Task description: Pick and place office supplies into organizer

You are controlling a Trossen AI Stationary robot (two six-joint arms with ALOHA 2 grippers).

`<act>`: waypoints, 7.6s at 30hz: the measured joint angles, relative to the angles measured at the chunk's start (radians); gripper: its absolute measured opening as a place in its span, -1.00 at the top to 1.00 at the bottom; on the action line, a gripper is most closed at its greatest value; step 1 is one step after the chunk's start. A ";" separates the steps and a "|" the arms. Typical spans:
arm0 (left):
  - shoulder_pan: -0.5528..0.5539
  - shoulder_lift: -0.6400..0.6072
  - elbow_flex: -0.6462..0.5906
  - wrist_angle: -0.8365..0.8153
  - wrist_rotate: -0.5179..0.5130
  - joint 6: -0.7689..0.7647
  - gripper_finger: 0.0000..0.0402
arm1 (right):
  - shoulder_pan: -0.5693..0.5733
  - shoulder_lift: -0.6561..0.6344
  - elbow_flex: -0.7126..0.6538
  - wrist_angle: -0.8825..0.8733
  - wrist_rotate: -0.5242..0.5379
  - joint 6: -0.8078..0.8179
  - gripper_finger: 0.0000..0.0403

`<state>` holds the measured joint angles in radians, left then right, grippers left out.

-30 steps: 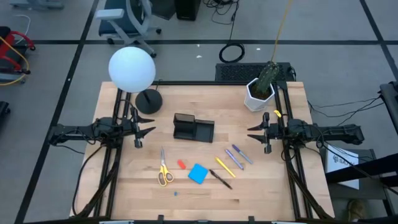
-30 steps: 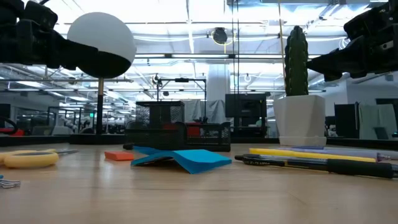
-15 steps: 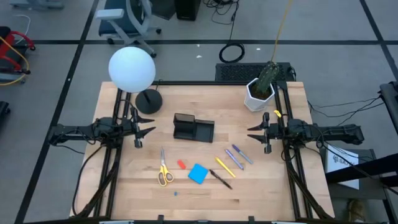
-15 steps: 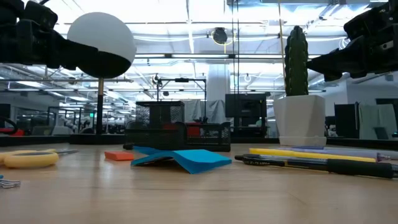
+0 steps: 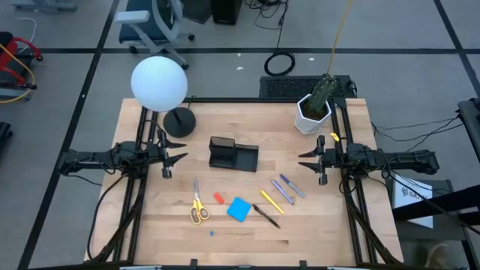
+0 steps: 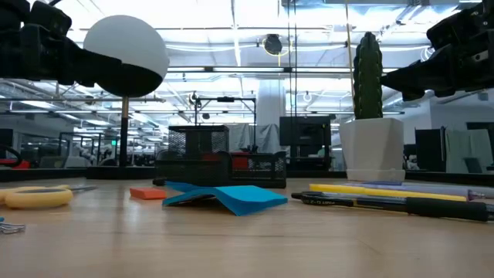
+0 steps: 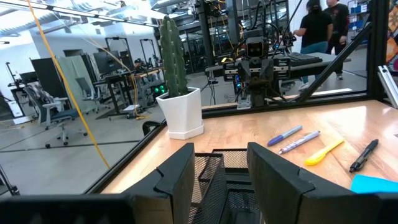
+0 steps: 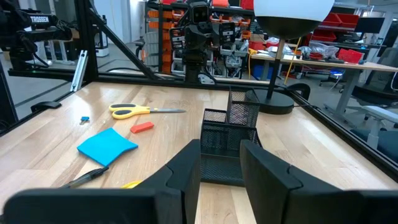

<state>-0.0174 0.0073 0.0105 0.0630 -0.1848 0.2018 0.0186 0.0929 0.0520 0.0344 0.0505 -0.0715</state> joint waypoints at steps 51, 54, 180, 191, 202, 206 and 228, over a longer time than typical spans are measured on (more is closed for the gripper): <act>0.000 0.000 0.000 0.000 0.000 0.000 0.23 | 0.000 0.000 0.000 0.000 0.000 0.000 0.48; 0.000 0.000 0.000 0.000 0.000 0.000 0.23 | 0.000 0.000 0.000 0.000 0.000 0.000 0.48; 0.000 0.000 0.000 0.016 0.000 0.001 0.23 | 0.038 0.541 0.615 -0.395 0.187 0.379 0.48; 0.000 0.000 0.000 0.016 0.000 0.001 0.23 | 0.053 0.872 1.018 -0.841 0.228 0.572 0.48; 0.000 0.000 0.000 0.016 0.000 0.001 0.23 | 0.069 1.105 1.199 -1.166 0.190 0.831 0.48; 0.000 0.000 0.000 0.016 0.000 0.002 0.23 | 0.070 1.152 1.200 -1.168 0.129 0.888 0.48; 0.000 0.000 0.000 0.016 0.000 0.001 0.23 | 0.174 1.332 1.201 -1.166 0.075 0.995 0.48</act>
<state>-0.0174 0.0074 0.0105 0.0792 -0.1848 0.2030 0.1923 1.4251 1.2526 -1.1314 0.1253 0.9237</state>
